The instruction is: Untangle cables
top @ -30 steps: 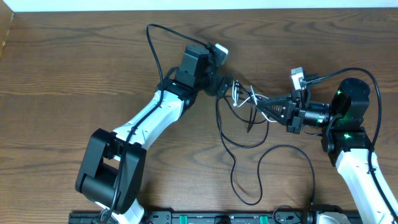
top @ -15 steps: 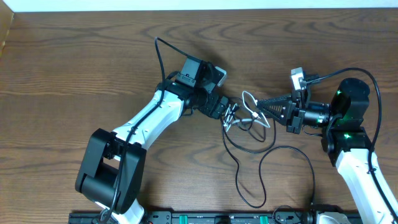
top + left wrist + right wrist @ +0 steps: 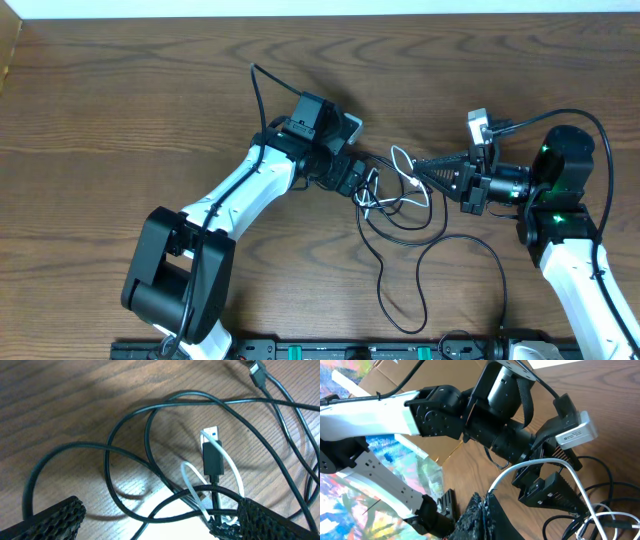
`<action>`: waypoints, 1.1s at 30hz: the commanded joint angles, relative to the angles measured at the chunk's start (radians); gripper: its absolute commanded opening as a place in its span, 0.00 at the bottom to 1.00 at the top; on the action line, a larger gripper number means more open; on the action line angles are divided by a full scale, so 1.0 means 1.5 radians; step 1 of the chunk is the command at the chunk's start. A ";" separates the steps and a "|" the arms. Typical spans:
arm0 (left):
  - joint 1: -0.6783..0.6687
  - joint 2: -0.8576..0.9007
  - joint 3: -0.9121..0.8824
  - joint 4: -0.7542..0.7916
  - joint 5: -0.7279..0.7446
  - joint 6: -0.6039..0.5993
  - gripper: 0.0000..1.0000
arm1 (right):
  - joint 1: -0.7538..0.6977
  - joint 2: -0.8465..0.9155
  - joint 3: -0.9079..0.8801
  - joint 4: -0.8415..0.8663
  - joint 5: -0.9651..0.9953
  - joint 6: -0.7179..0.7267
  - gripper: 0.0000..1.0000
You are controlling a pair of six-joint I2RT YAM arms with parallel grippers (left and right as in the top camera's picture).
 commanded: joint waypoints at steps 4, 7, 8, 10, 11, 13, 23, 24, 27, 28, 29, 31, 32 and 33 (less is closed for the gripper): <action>0.001 0.005 -0.001 -0.022 0.011 -0.001 0.98 | 0.004 -0.006 0.003 -0.028 0.000 -0.011 0.01; 0.001 0.005 -0.001 -0.030 0.018 -0.001 1.00 | 0.004 -0.006 0.003 -0.039 0.000 -0.011 0.01; 0.001 0.005 -0.001 -0.032 0.028 -0.001 0.98 | 0.004 -0.006 0.003 -0.038 0.000 -0.011 0.01; 0.001 0.005 -0.001 -0.032 0.061 -0.001 0.94 | 0.004 -0.006 0.003 -0.038 0.000 -0.011 0.01; 0.001 0.005 -0.001 -0.032 0.074 -0.001 0.91 | 0.004 -0.006 0.003 -0.038 0.000 -0.011 0.01; -0.001 0.005 -0.001 -0.032 0.097 -0.001 0.87 | 0.004 -0.006 0.003 -0.038 0.000 -0.011 0.01; -0.006 0.005 -0.001 0.035 0.096 0.005 0.98 | 0.004 -0.006 0.003 -0.041 0.000 -0.011 0.01; -0.006 0.005 -0.001 0.040 0.096 0.005 0.98 | 0.004 -0.006 0.003 -0.041 0.000 -0.011 0.01; -0.006 0.005 -0.001 0.027 0.096 0.004 0.98 | 0.004 -0.006 0.003 -0.041 0.000 -0.011 0.01; -0.006 0.005 -0.001 0.019 0.096 0.004 0.98 | 0.003 -0.006 0.003 -0.041 0.000 -0.011 0.01; -0.006 0.005 -0.001 0.009 0.096 0.004 0.98 | 0.004 -0.006 0.003 -0.041 0.000 -0.011 0.01; -0.006 0.005 -0.001 -0.012 0.096 0.004 0.98 | 0.004 -0.006 0.003 -0.041 0.000 -0.011 0.01; -0.006 0.005 -0.001 -0.021 0.096 0.004 0.98 | 0.004 -0.006 0.003 -0.041 0.000 -0.011 0.01; -0.007 0.005 -0.001 -0.031 0.096 0.004 0.98 | 0.004 -0.006 0.003 -0.041 0.000 -0.011 0.01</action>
